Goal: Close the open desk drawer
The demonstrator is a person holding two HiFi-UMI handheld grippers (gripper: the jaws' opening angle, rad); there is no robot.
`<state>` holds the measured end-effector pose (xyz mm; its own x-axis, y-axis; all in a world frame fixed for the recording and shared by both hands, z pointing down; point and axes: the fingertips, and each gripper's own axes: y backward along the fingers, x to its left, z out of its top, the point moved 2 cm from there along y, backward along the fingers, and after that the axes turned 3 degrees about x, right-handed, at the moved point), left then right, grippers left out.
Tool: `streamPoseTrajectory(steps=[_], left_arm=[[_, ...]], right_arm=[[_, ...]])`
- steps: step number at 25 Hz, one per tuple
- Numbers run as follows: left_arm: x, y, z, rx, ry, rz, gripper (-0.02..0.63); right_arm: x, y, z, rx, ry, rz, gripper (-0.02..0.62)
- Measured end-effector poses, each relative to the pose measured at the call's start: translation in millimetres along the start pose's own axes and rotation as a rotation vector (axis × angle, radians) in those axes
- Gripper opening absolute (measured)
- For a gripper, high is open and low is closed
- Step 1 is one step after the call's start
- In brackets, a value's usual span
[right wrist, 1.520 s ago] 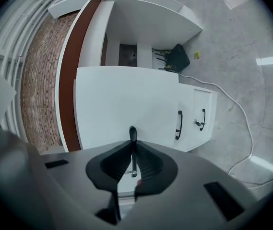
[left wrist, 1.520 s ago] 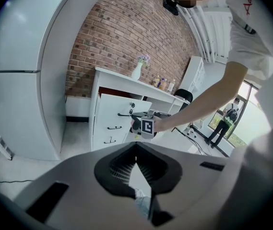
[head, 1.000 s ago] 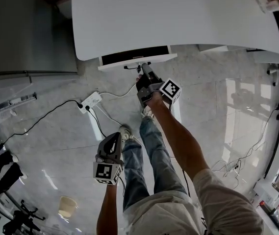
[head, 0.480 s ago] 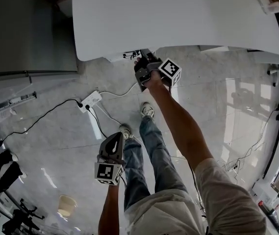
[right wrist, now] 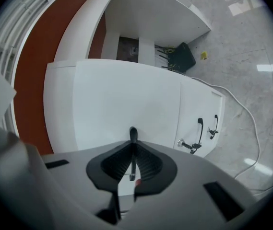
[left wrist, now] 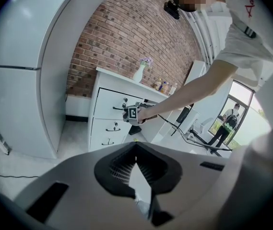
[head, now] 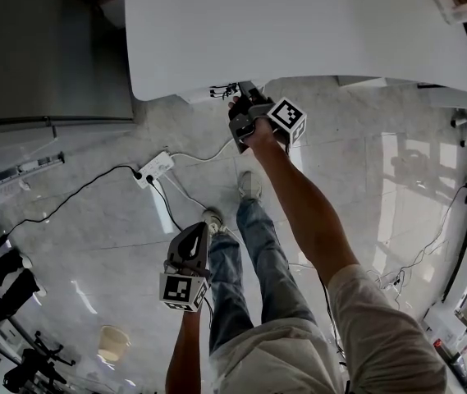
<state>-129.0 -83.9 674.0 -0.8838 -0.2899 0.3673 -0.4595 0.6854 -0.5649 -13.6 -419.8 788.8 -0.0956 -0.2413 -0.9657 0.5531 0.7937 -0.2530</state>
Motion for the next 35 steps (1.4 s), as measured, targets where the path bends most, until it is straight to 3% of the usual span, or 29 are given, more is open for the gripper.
streamPoseTrajectory(steps=[20,21,22,23,24,30,35], left_arm=[[6,-3,4,-0.007,0.002,0.011,0.012],[6,-2,4,-0.009,0.002,0.013,0.012],[6,-2,3,-0.011,0.001,0.015,0.012],[6,0,2,-0.014,0.002,0.019,0.012],[5,1,2,-0.017,0.004,0.021,0.012],[-3,5,3,-0.027,-0.009,0.007,0.012],[-8,12,4,-0.035,-0.030,-0.005,0.012]], right_arm=[[7,-18,6,-0.009,0.004,0.044,0.037],[9,-17,6,-0.013,0.006,0.050,0.051],[9,-15,6,-0.018,0.003,0.057,0.101],[7,-12,5,-0.024,-0.008,0.066,0.192],[5,-7,3,-0.029,-0.027,0.076,0.233],[-15,27,-5,-0.018,-0.039,0.052,0.235],[-5,49,-14,0.001,-0.002,0.065,0.207]])
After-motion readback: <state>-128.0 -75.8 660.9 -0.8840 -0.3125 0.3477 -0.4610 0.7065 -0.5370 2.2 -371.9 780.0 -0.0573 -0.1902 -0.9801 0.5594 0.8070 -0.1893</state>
